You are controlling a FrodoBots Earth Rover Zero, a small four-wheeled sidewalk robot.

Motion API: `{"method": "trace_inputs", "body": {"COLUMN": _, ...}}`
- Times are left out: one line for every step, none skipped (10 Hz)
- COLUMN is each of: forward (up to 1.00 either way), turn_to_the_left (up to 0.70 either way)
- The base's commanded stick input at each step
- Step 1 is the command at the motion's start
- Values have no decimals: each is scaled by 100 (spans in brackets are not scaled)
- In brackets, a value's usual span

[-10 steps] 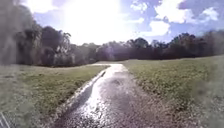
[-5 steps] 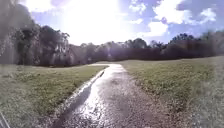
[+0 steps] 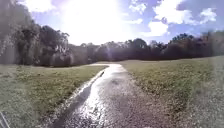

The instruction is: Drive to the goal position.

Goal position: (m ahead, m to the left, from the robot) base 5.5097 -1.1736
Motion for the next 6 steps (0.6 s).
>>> {"method": "trace_inputs", "body": {"forward": 0, "turn_to_the_left": 58}}
{"method": "trace_inputs", "body": {"forward": 0, "turn_to_the_left": 17}}
{"method": "trace_inputs", "body": {"forward": 0, "turn_to_the_left": 0}}
{"method": "trace_inputs", "body": {"forward": 0, "turn_to_the_left": 0}}
{"method": "trace_inputs", "body": {"forward": 0, "turn_to_the_left": 0}}
{"method": "trace_inputs", "body": {"forward": 0, "turn_to_the_left": 0}}
